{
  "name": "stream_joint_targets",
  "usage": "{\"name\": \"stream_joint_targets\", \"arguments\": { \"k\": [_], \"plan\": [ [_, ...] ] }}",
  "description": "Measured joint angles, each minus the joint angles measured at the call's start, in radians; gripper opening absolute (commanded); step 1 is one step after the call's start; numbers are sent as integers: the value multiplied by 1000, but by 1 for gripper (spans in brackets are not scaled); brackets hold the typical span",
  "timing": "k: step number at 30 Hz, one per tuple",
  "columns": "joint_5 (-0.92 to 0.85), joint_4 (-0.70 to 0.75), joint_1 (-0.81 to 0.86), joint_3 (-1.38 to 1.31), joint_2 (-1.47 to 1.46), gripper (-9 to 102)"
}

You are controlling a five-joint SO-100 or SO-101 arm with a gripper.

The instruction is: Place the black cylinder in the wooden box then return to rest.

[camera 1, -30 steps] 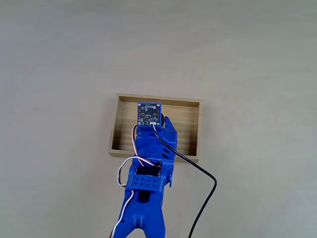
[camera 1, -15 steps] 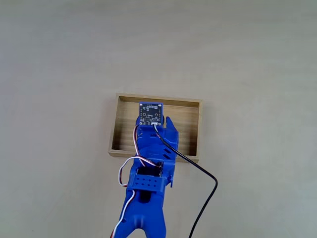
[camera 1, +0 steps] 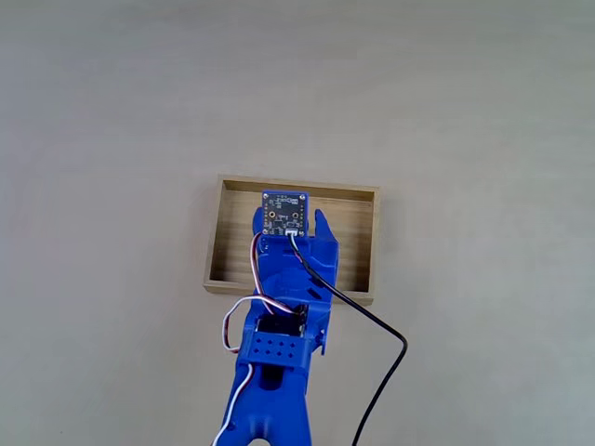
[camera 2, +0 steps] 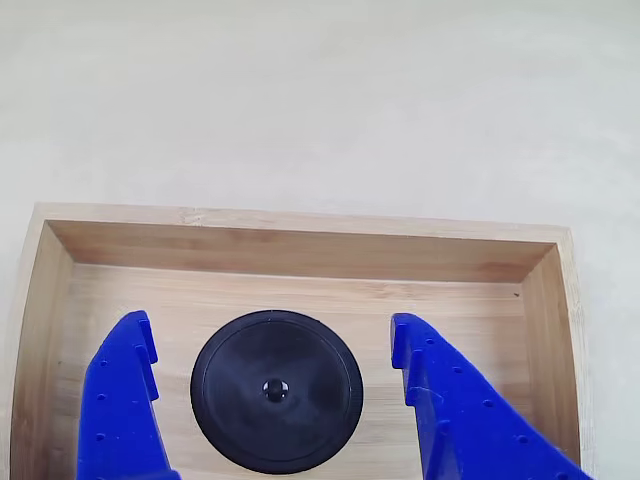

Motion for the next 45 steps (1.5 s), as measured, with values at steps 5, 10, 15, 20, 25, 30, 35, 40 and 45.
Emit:
{"name": "stream_joint_targets", "arguments": {
  "k": [5, 10, 15, 20, 25, 30, 35, 40, 45],
  "plan": [
    [-2, 17, 0, 8, -40, 35],
    [-49, 75, -5, 8, -115, 35],
    [-77, 215, -40, 8, -249, 34],
    [-103, 387, -54, 18, -420, 33],
    [-110, 589, -61, 26, -604, 32],
    [-110, 802, -60, 55, -805, 31],
    [-115, 971, -61, 141, -1040, 29],
    [-133, 1066, -60, 270, -1267, 25],
    [-152, 1120, -28, 390, -1431, 18]
  ]
}}
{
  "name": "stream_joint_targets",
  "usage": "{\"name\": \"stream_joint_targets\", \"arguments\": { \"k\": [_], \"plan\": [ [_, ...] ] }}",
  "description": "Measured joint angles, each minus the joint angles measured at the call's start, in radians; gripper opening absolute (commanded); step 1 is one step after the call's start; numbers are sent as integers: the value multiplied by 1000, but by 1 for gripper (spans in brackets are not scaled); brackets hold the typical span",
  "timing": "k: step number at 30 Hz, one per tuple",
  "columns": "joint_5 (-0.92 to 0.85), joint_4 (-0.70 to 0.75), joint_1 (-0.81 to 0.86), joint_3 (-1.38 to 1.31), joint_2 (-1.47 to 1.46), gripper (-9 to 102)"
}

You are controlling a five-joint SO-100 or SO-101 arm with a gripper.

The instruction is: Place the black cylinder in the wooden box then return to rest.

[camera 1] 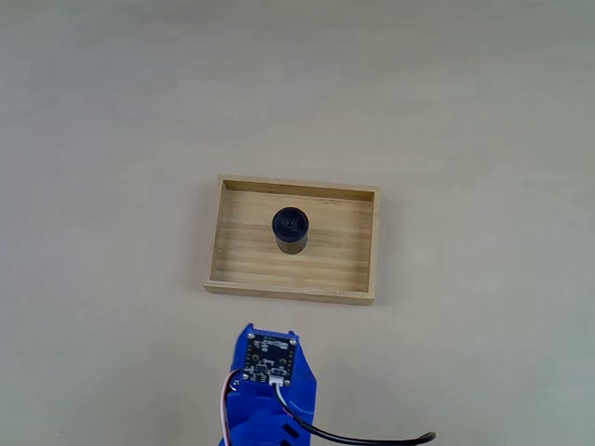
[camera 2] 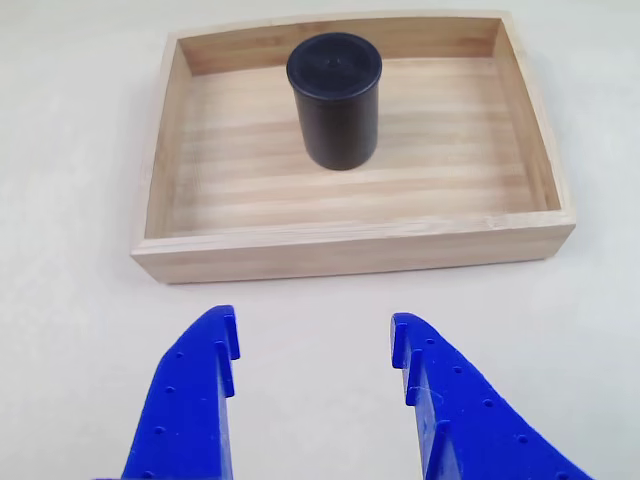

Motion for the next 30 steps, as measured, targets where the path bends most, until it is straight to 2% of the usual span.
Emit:
{"name": "stream_joint_targets", "arguments": {
  "k": [4, 12, 22, 30],
  "plan": [
    [-32, 8, 3, 77, -75, 9],
    [-67, 8, 3, 198, -167, 0],
    [-110, 20, 0, 331, -218, -1],
    [-121, 98, 0, 391, -222, -1]
  ]
}}
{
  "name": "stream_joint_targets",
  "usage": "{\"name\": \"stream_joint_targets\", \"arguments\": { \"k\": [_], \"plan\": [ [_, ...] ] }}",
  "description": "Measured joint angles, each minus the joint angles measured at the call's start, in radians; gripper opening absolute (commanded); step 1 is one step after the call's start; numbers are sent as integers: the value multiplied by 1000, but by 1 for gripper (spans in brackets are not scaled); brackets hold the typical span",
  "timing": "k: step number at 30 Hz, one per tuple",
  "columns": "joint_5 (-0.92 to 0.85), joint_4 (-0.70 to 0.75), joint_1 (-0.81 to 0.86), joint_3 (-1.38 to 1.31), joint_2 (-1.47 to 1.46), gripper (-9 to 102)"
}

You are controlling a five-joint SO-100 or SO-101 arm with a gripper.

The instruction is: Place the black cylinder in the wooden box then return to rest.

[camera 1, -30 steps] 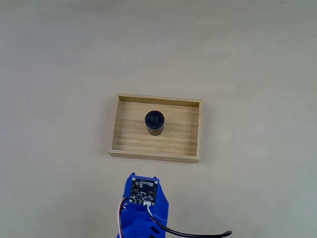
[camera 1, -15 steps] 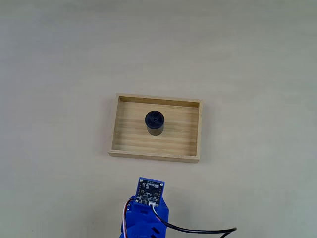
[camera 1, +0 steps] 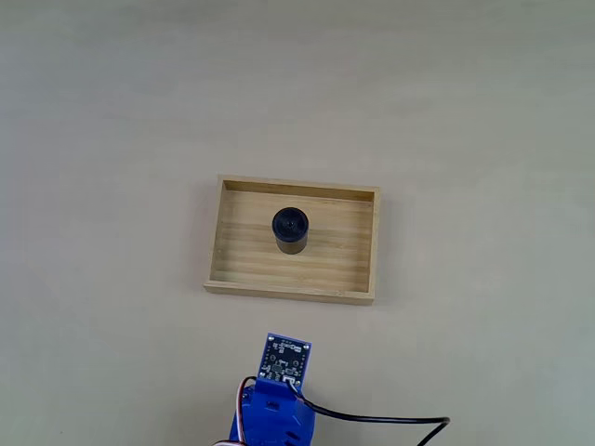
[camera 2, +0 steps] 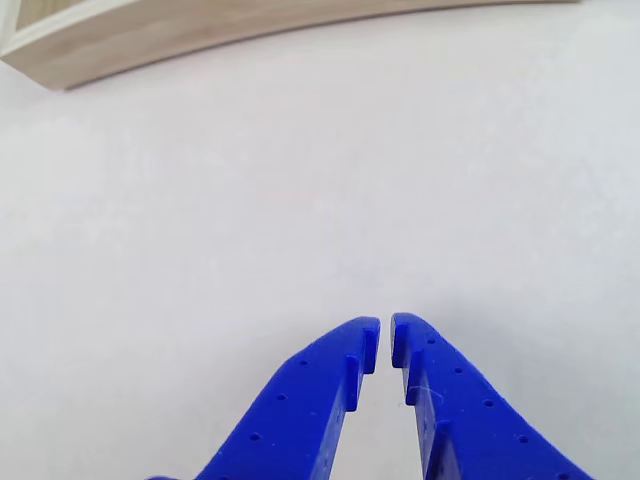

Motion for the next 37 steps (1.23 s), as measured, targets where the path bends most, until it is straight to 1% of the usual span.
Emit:
{"name": "stream_joint_targets", "arguments": {
  "k": [7, 13, 37],
  "plan": [
    [52, 55, 0, 32, -2, -1],
    [57, 98, -25, 32, -2, 1],
    [60, 103, -41, 32, -2, 2]
  ]
}}
